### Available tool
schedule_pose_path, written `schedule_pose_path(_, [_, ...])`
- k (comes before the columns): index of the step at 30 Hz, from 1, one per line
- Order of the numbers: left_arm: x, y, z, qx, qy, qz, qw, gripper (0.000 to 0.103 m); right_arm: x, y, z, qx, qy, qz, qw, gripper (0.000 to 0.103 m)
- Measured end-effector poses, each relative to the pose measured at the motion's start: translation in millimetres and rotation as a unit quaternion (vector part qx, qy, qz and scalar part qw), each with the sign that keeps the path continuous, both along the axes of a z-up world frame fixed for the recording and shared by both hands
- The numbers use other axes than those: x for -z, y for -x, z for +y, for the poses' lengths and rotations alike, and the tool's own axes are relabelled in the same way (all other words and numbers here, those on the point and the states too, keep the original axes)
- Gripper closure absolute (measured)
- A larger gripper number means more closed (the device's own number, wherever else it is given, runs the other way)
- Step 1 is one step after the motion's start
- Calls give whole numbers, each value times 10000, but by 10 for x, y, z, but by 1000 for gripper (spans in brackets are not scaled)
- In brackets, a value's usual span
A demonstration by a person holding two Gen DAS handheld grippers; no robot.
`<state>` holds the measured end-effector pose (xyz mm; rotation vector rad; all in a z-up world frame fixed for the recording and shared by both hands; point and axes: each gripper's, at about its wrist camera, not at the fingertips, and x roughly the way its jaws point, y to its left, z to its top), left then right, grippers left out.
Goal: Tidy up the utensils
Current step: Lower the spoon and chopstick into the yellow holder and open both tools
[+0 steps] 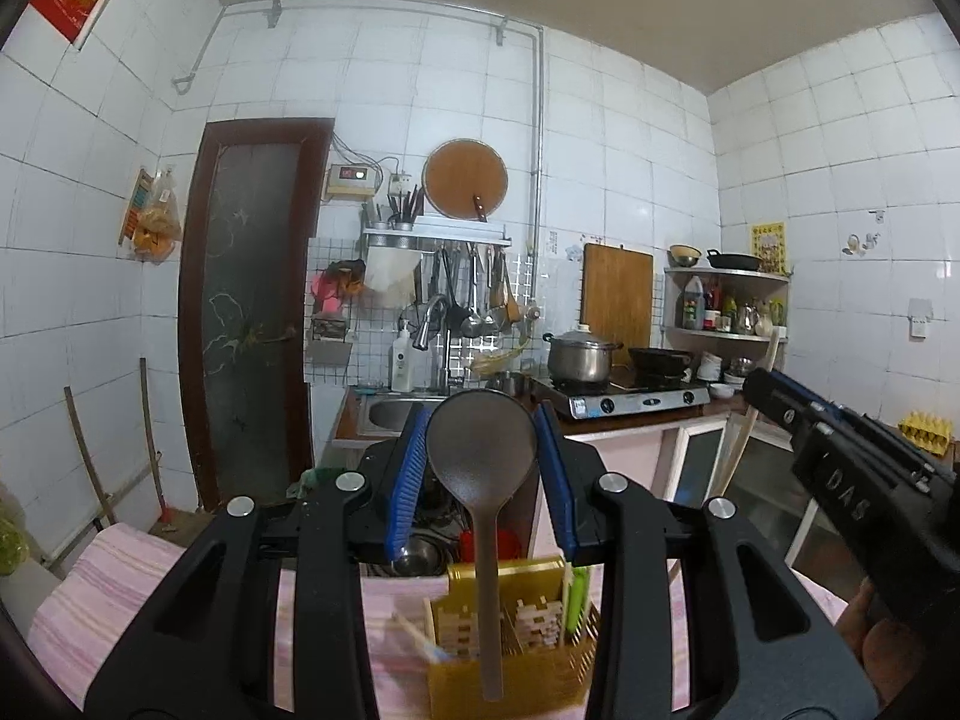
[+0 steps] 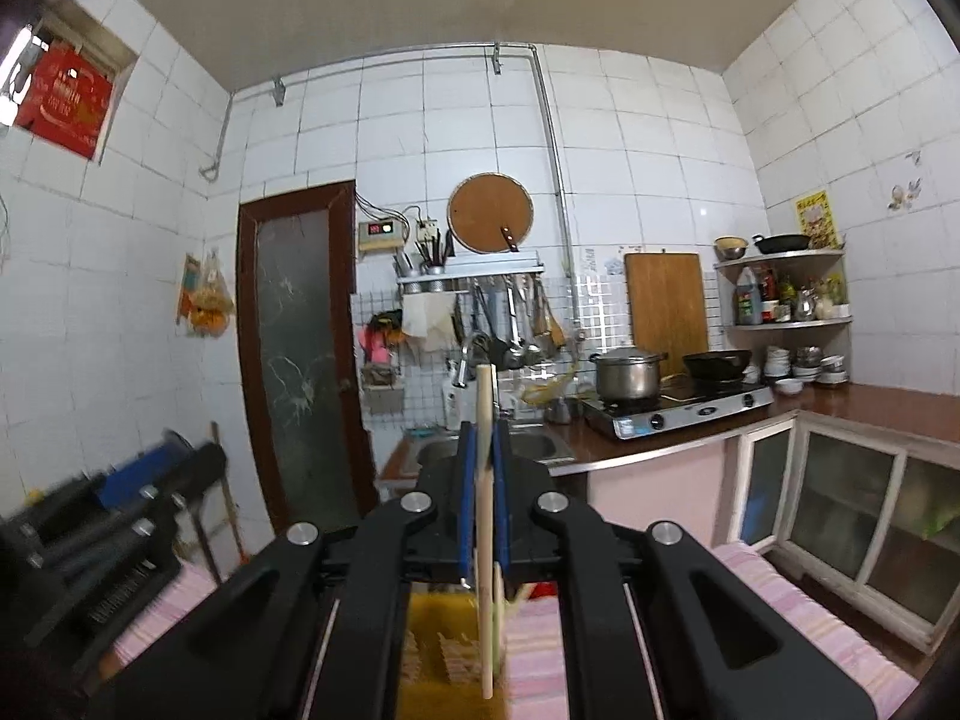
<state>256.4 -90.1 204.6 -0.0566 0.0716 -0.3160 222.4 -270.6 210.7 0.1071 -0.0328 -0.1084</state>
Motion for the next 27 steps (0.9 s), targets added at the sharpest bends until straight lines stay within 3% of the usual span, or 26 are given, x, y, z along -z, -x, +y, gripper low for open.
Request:
schedule_pose_path(5, [256, -495, -122, -7, -36, 256, 9997, 68, 177, -397, -20, -62, -17, 161, 9998, 97])
schedule_pose_path(14, [932, -1052, -148, -149, -280, 871, 9957, 68, 856, -944, -77, -100, -132, 915, 9957, 97])
schedule_pose_path(20, [997, -1073, 8, -164, -203, 1063, 9940, 67, 1092, -1123, -116, -32, -140, 1440, 9895, 97])
schedule_pose_path(22, [941, -1018, 62, -208, -213, 1031, 9942, 57, 1099, -1128, -118, 14, -88, 1552, 9878, 95])
schedule_pose_path(23, [908, -978, 88, -239, -210, 997, 9945, 47, 1094, -1113, -109, 58, -39, 1597, 9871, 91])
schedule_pose_path(24, [857, -906, 129, -312, -192, 932, 9950, 42, 1080, -1076, -100, 94, -2, 1607, 9870, 69])
schedule_pose_path(25, [809, -846, 157, -344, -175, 876, 9954, 34, 1052, -1032, -95, 131, 11, 1568, 9875, 38])
schedule_pose_path(27, [699, -682, 234, -393, -151, 743, 9963, 26, 975, -896, -83, 241, 59, 1415, 9896, 34])
